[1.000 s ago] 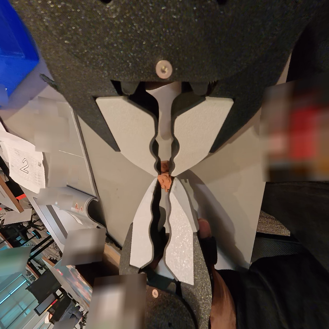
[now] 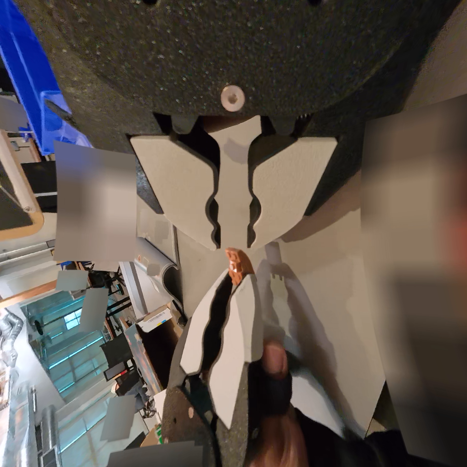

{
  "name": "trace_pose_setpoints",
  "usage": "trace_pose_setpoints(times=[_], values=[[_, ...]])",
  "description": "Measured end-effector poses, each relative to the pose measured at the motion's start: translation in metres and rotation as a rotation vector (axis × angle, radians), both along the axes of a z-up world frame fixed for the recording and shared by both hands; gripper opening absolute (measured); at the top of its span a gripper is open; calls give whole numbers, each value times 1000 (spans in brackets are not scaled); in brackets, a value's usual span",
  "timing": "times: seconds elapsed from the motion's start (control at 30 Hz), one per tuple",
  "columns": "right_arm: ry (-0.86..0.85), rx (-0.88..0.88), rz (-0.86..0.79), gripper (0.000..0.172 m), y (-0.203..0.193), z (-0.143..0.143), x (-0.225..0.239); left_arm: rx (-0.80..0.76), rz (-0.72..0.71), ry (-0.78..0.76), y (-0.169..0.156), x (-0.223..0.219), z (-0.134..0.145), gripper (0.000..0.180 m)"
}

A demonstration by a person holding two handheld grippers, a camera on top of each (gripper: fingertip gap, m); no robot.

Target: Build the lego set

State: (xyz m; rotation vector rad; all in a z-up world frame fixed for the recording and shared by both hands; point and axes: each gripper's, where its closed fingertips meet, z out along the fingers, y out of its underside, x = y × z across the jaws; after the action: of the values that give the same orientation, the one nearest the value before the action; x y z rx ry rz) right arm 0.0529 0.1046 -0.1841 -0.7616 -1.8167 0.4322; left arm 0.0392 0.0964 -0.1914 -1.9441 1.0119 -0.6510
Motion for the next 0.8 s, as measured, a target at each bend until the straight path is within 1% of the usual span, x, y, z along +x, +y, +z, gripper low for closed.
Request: trace_pose_setpoints(times=[0.2, 0.3, 0.47, 0.6, 0.8], values=[[25, 149, 70, 26, -1, 9, 0, -16, 5, -26, 0, -2, 3, 16], [65, 247, 86, 20, -2, 13, -5, -24, 1, -26, -1, -1, 2, 16], [34, 267, 125, 19, -9, 4, -6, -31, -5, -36, -2, -1, 3, 16], [42, 273, 146, 21, -14, 5, -6, -36, -11, -32, -4, 0, 3, 16], [45, 331, 157, 20, -17, 4, -9, -38, -21, -24, -7, 1, 4, 16]])
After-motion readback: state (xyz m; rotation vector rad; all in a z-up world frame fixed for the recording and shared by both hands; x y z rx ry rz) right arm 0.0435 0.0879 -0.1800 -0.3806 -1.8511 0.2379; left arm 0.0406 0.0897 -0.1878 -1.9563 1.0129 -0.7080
